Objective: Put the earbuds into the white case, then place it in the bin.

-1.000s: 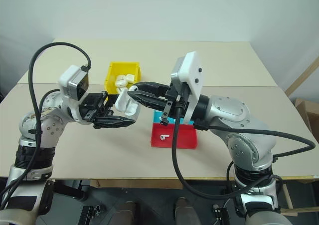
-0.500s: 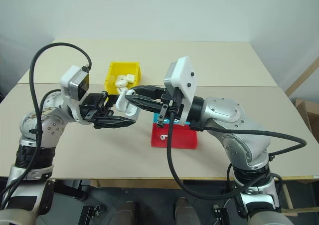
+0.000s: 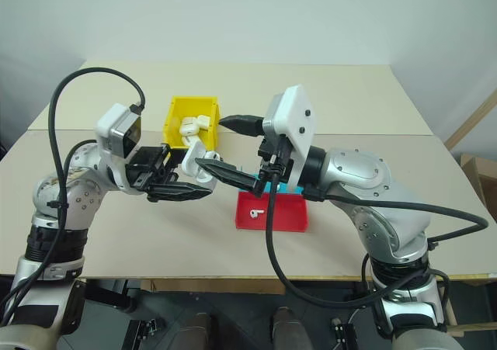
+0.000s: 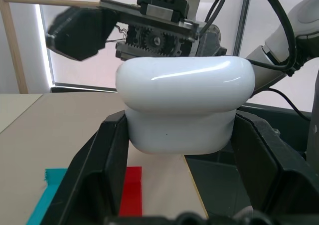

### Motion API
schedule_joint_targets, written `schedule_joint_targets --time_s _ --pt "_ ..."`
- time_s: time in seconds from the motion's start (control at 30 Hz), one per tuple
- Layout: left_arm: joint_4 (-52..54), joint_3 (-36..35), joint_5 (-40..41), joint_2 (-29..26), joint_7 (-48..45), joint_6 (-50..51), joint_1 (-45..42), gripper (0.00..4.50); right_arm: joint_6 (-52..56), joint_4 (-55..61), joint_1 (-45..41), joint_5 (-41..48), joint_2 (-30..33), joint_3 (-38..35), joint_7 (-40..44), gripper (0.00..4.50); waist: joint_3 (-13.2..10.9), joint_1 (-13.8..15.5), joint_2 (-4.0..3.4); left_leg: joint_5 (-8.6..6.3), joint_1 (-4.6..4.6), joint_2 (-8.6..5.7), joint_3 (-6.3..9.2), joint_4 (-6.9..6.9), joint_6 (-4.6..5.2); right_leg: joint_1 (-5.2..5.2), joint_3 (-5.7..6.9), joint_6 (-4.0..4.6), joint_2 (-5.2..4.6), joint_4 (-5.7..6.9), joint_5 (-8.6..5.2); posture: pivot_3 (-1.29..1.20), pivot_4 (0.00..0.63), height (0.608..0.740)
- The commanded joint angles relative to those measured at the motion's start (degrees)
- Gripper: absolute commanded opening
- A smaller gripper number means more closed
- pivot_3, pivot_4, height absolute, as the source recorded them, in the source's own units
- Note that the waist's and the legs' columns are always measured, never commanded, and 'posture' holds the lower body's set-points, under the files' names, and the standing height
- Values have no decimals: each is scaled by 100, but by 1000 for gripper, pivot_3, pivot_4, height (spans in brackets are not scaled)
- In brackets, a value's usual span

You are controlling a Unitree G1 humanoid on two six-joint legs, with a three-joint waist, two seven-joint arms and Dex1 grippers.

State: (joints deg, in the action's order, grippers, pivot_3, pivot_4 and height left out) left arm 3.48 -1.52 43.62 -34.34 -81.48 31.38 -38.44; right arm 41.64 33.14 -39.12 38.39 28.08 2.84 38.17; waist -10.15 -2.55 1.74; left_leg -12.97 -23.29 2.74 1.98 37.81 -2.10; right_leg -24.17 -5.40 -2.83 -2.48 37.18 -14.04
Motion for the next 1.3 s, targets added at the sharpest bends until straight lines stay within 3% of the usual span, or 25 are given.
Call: schedule_joint_targets --time_s 0.03,0.33,0.47,0.57,0.77,0.87,0.97,1.17,1.3 --pt "86 -135 108 39 60 -56 -243 2769 10 86 -38 137 37 -30 52 4484 0 -2 0 0 0 0 0 0 0 0 0 0 0 0 0 0 150 740" --pt "113 -266 96 -86 76 -101 -188 2769 -148 -868 -365 434 848 -707 945 4484 -1 6 1 0 1 -1 -1 1 0 4 0 0 -1 -3 0 0 150 740" --pt "165 -314 88 -123 89 -120 -143 2769 -633 -1905 -823 -288 1423 -184 1911 4484 -1 -4 1 0 2 0 -2 0 0 3 -1 0 0 -5 0 0 150 740" --pt "250 -385 93 -143 139 -149 -61 2769 -1649 -3228 -1497 -1586 1709 829 2823 4484 -1 -51 0 0 5 0 -8 -1 1 1 -6 0 1 -5 0 0 150 740" --pt "467 -536 114 -206 295 -213 201 2769 -2635 -5507 -2685 -2738 1144 1654 3593 4484 -4 -103 -2 0 0 1 -9 -2 1 -5 -6 1 0 -5 1 0 150 740" --pt "564 -616 129 -241 372 -217 313 2769 -2542 -6340 -3152 -3225 741 1932 3629 4484 -5 -127 -3 0 -1 1 -8 -2 1 -7 -6 1 -1 -4 1 0 150 740" --pt "652 -668 169 -283 446 -184 386 2769 -2287 -6718 -3434 -3514 368 2125 3763 3846 -6 -131 -5 0 -1 1 -7 -2 0 -6 -5 2 -1 -2 1 0 150 740" --pt "518 -742 223 -335 559 -116 304 2769 -1955 -7315 -3751 -4264 -220 2633 3885 1815 -7 -125 -7 0 1 0 -6 -1 0 -5 -3 3 -1 3 2 0 150 740" --pt "453 -776 319 -309 649 -22 223 2769 -1820 -7882 -4052 -4623 -582 2780 3845 1815 -9 -130 -9 0 0 0 -5 -1 0 -8 -3 3 -1 4 2 0 150 740"
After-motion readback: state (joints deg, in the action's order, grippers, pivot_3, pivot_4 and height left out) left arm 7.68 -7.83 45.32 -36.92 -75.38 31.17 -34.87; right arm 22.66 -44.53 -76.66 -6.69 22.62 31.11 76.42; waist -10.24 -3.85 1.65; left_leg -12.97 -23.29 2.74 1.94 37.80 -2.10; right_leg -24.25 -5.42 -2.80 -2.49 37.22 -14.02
